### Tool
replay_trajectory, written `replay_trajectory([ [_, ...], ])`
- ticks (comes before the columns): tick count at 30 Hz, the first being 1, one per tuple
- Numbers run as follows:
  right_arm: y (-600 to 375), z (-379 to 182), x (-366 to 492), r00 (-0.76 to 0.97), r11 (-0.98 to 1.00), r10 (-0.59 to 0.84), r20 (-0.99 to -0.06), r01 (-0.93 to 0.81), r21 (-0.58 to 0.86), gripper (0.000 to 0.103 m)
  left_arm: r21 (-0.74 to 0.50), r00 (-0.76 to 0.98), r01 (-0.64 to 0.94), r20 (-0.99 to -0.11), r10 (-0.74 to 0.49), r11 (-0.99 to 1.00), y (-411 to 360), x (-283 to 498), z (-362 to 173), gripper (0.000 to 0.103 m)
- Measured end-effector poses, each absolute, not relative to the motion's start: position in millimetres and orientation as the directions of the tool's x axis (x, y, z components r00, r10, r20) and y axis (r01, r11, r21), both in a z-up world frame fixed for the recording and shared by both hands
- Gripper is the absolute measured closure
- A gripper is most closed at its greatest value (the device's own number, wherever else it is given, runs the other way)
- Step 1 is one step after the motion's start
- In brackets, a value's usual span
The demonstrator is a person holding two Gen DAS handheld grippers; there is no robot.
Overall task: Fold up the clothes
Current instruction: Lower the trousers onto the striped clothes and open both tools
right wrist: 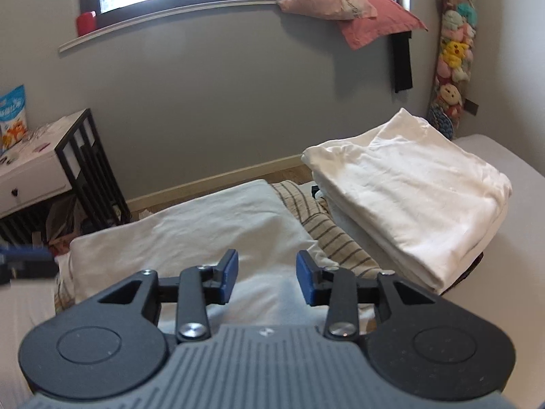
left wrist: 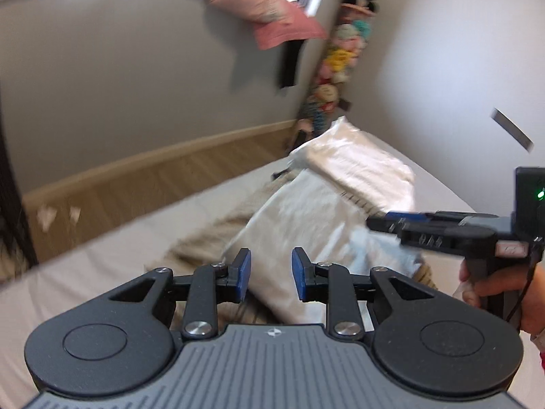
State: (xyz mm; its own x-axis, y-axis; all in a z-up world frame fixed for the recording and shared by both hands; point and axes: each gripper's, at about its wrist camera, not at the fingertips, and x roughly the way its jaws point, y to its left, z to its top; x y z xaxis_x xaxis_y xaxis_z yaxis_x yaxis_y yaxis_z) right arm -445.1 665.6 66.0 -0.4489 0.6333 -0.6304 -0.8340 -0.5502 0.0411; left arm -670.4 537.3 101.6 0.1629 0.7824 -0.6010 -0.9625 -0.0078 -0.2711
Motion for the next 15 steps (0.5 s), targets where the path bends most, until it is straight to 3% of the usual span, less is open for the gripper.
replay_trajectory([
  [5,656,65,-446,-0.435,-0.546,0.627,-0.646,-0.837,0.034,0.06,-0.176,0.179,-0.98,-0.581,0.794,0.092,570,-651,117,0.073],
  [9,648,64,-450,-0.438,-0.571,0.613,-0.657,-0.821,0.015,0.048,-0.139,0.197,-0.98,-0.622,0.758,0.141,604,-634,103,0.073],
  [15,653,53,-448,-0.423,-0.58,0.607,-0.672,-0.815,-0.011,0.048,-0.1,0.191,-0.981,-0.689,0.699,0.169,640,-627,71,0.074],
])
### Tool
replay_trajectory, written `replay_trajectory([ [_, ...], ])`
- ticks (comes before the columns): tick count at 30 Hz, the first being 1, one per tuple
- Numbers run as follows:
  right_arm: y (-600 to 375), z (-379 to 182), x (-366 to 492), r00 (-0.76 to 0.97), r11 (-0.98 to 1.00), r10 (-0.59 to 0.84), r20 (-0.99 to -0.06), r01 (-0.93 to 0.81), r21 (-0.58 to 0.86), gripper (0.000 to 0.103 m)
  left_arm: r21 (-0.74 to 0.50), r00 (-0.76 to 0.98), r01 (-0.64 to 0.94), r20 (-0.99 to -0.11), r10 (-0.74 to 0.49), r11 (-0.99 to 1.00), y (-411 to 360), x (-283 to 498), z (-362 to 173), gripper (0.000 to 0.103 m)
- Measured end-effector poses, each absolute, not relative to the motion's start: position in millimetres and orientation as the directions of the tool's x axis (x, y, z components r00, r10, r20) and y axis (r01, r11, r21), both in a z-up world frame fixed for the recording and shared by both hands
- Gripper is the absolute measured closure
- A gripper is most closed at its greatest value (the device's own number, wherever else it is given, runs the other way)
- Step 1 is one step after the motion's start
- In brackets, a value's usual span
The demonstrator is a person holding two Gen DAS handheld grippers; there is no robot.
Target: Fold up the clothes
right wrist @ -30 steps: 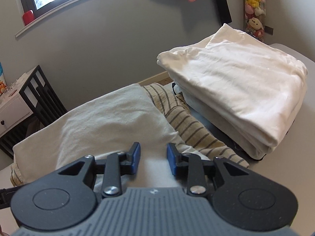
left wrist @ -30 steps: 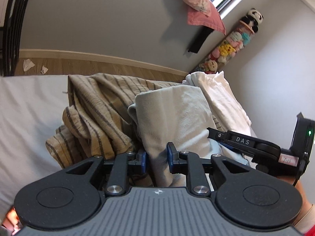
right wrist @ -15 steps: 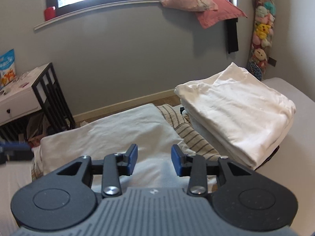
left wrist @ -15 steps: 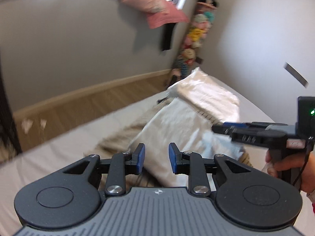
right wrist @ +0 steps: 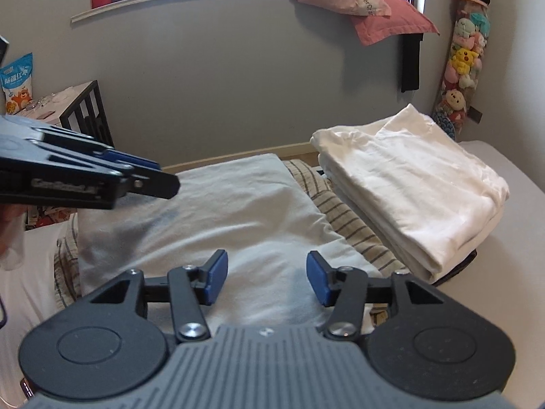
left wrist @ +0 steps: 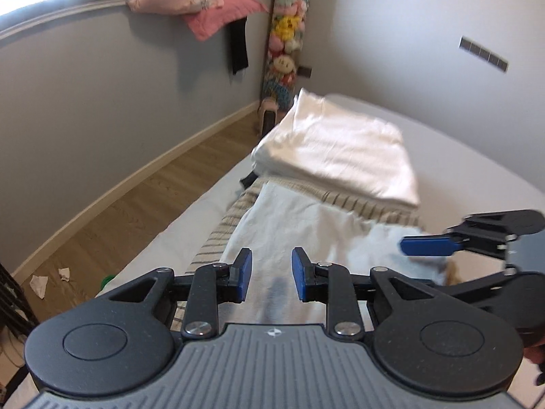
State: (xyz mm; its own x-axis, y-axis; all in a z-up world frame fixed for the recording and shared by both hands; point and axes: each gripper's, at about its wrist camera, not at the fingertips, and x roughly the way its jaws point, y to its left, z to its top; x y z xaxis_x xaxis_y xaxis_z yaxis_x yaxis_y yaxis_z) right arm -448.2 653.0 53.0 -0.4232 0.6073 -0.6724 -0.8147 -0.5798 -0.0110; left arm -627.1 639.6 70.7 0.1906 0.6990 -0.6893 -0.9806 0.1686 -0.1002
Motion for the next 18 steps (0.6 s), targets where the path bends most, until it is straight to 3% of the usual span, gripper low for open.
replay_trajectory([
  [10,662,15,-442,-0.453,-0.58,0.59,-0.668,-0.814,0.039,0.048,-0.167,0.223,-0.975,-0.763,0.607,0.149,663,-643,30,0.077],
  [18,654,17,-437,-0.463,-0.583,0.602,-0.65,-0.812,0.038,0.049,-0.123,0.21,-0.976,-0.738,0.641,0.178,647,-641,44,0.077],
])
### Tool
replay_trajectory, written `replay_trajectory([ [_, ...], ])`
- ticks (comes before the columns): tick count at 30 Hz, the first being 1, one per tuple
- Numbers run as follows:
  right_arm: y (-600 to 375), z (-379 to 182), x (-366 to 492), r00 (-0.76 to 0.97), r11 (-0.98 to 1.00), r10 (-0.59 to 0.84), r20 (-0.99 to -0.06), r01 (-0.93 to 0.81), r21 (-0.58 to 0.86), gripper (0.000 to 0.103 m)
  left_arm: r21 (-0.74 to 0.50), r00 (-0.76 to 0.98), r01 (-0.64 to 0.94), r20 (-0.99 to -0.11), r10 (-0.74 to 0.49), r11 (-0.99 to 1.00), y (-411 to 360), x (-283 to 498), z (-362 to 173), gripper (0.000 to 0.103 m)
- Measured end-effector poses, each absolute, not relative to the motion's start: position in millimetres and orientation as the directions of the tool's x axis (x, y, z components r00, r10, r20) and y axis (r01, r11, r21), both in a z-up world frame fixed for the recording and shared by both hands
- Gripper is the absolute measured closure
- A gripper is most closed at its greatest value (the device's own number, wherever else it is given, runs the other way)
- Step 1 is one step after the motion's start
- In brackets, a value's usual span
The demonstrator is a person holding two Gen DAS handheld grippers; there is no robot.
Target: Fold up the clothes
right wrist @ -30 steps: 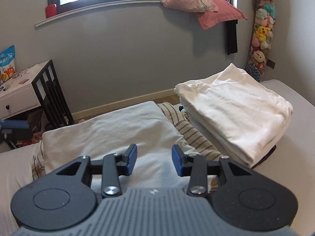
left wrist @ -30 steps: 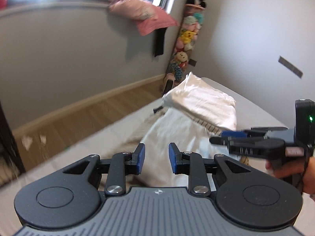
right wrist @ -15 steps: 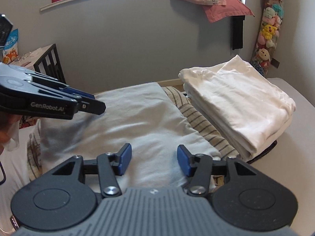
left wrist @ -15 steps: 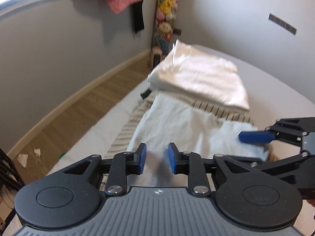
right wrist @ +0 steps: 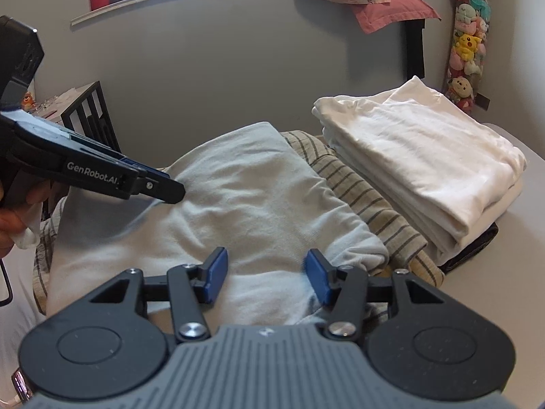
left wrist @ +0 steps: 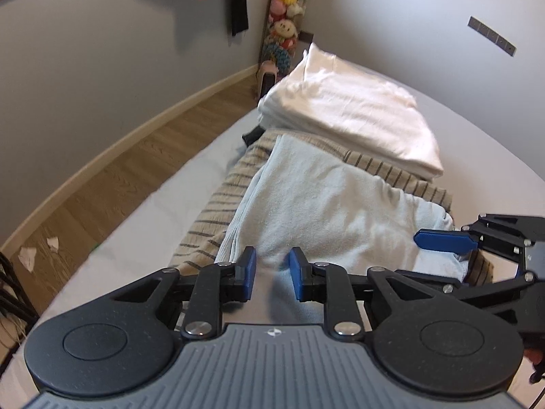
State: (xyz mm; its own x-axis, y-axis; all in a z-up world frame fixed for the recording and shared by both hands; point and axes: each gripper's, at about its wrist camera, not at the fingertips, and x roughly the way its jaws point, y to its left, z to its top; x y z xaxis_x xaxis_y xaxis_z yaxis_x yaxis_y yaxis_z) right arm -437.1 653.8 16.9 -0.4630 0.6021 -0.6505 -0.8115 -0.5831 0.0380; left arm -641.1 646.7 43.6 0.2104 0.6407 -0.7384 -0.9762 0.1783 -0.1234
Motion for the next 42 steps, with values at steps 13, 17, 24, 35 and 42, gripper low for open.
replay_trajectory([
  [13,629,26,-414,-0.417,-0.552,0.622,-0.663,-0.834,0.006,0.047,-0.054,0.155,-0.984,-0.738,0.657,0.171,597,-671,59,0.077],
  [17,618,39,-407,-0.417,-0.52,0.641,-0.644,-0.853,0.035,0.047,-0.062,0.148,-0.987,-0.708,0.69,0.147,587,-673,70,0.077],
  [24,570,84,-401,-0.425,-0.493,0.711,-0.56,-0.869,0.033,0.039,-0.05,0.155,-0.986,-0.6,0.785,0.157,543,-656,110,0.068],
  [35,483,121,-413,-0.294,-0.31,0.852,-0.432,-0.95,0.035,0.011,0.044,0.059,-0.995,-0.452,0.89,0.088,463,-624,148,0.028],
  [42,445,113,-419,-0.232,-0.227,0.844,-0.484,-0.971,0.07,0.004,0.075,-0.02,-0.997,-0.426,0.905,0.014,427,-612,136,0.011],
])
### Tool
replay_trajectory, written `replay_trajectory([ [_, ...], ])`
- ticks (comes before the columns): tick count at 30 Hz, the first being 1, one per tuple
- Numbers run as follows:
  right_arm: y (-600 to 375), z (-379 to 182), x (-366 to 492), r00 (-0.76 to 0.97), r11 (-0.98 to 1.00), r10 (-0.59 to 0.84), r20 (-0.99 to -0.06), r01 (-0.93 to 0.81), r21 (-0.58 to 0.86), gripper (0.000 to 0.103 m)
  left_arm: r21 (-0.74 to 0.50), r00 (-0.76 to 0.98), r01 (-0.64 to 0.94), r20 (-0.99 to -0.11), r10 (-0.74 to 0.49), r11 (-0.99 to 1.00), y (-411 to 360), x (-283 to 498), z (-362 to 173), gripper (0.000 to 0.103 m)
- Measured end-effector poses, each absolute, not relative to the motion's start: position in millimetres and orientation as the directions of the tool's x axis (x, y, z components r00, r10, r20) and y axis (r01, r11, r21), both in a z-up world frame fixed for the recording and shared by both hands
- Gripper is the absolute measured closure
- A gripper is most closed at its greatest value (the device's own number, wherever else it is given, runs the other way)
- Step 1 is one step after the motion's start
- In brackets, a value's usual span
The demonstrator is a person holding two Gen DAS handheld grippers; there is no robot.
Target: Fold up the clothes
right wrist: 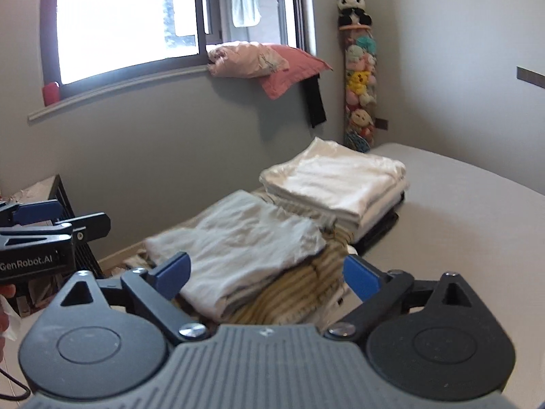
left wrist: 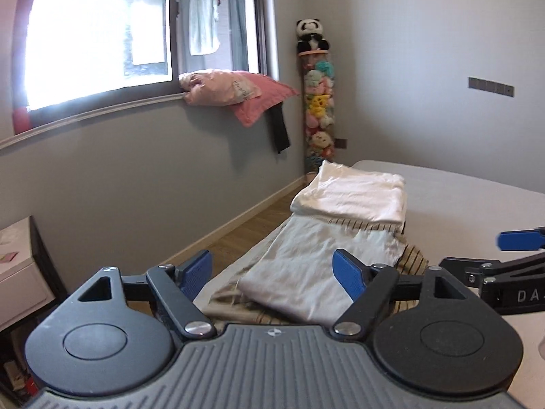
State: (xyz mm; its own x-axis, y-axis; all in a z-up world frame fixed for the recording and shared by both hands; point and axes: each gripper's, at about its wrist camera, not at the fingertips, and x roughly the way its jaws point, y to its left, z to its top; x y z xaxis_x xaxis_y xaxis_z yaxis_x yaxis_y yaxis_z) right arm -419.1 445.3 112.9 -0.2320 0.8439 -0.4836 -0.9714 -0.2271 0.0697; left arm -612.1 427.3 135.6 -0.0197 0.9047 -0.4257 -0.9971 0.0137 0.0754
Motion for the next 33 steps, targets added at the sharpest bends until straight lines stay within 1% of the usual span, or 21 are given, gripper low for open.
replay_trajectory([
  [6,411,101,-419,-0.178,-0.159,0.857,-0.483,-0.984,0.081,0.004,0.082,-0.092,-0.995,-0.422,0.902,-0.063,402,-602,115,0.011],
  [11,390,89,-420,-0.145,-0.125,0.863,-0.484,-0.989,0.075,0.004,0.043,-0.096,-0.995,-0.465,0.88,-0.086,388,-598,103,0.01],
  [17,366,82,-427,-0.13,-0.12,0.864,-0.486,-0.991,0.05,0.004,0.037,-0.127,-0.991,-0.512,0.85,-0.125,372,-592,89,0.01],
  [27,346,83,-426,-0.148,-0.126,0.858,-0.492,-0.989,0.079,0.004,0.049,-0.156,-0.987,-0.541,0.826,-0.154,357,-584,90,0.01],
  [33,338,82,-423,-0.148,-0.122,0.864,-0.481,-0.989,0.085,0.004,0.063,-0.17,-0.985,-0.54,0.824,-0.162,352,-580,93,0.01],
])
